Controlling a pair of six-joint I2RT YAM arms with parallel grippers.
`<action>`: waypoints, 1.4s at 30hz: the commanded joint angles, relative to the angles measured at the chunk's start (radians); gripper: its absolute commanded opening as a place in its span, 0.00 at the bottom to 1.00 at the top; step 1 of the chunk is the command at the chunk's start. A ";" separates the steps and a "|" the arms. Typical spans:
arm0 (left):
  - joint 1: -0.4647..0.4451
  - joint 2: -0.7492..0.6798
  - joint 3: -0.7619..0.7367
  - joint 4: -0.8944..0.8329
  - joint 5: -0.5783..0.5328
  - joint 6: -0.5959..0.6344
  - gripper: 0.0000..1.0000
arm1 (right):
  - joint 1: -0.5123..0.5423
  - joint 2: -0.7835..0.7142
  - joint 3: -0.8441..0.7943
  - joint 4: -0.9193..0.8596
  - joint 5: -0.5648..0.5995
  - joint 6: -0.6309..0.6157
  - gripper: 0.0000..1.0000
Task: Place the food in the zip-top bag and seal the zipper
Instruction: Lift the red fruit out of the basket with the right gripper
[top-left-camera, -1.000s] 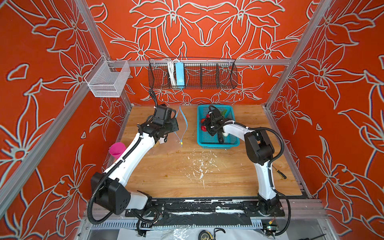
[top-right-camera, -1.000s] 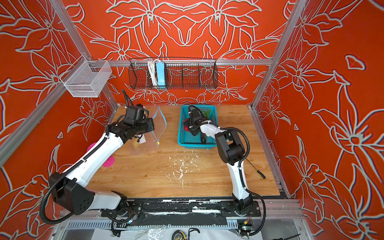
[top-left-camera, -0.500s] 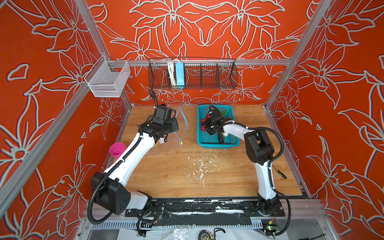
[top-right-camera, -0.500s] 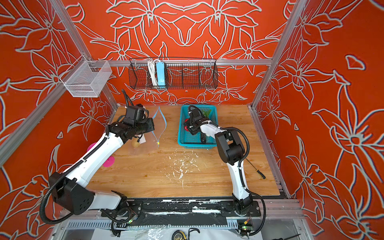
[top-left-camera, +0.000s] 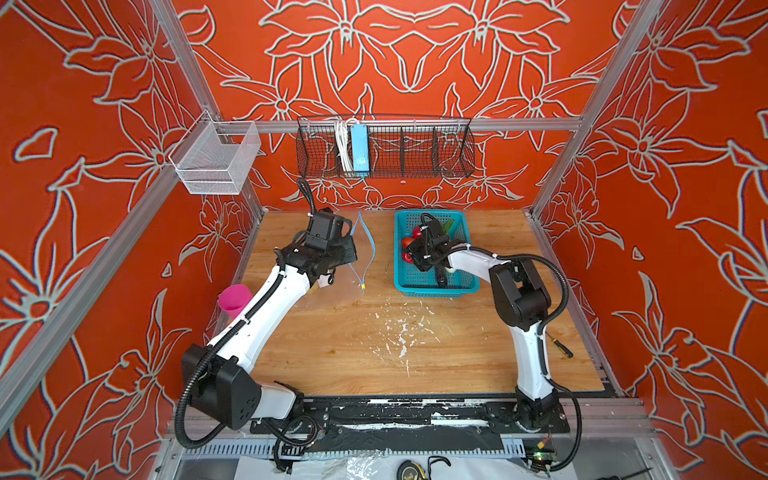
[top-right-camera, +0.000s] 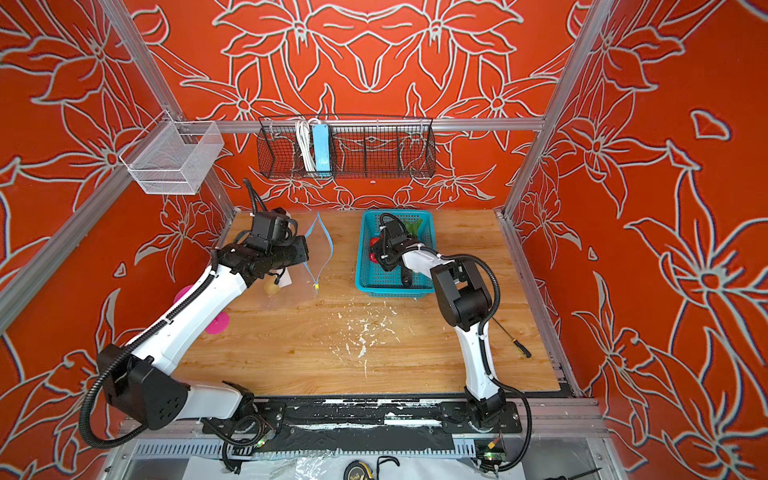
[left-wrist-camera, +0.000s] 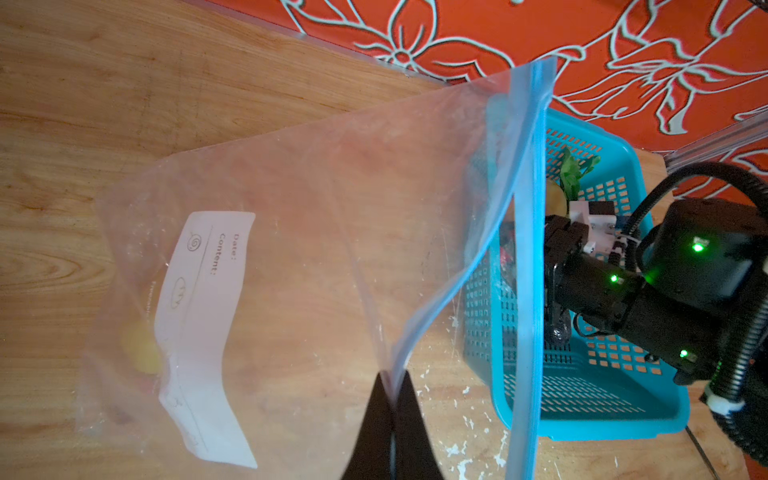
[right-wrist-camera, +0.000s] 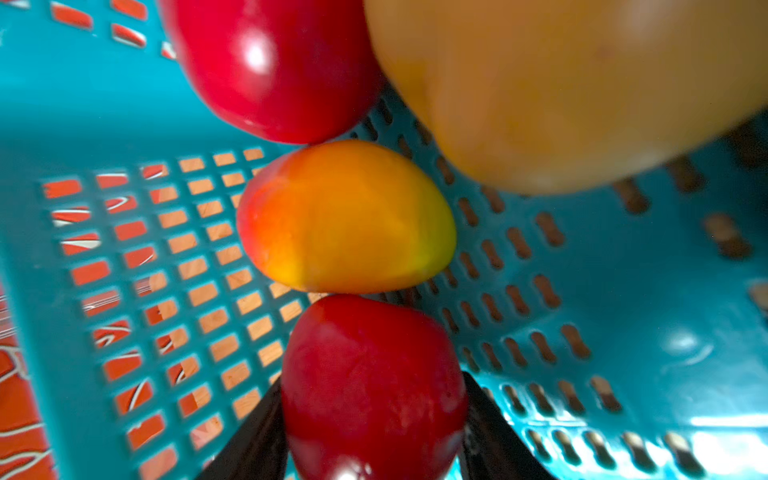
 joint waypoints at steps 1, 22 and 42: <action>0.006 0.000 -0.004 0.008 0.004 -0.009 0.00 | -0.005 -0.048 -0.024 0.001 -0.003 0.014 0.57; 0.006 0.005 -0.003 0.006 0.010 -0.009 0.00 | -0.005 -0.227 -0.189 0.057 -0.028 -0.014 0.56; 0.006 0.011 -0.003 0.005 0.002 -0.006 0.00 | 0.011 -0.371 -0.237 0.075 -0.015 -0.078 0.56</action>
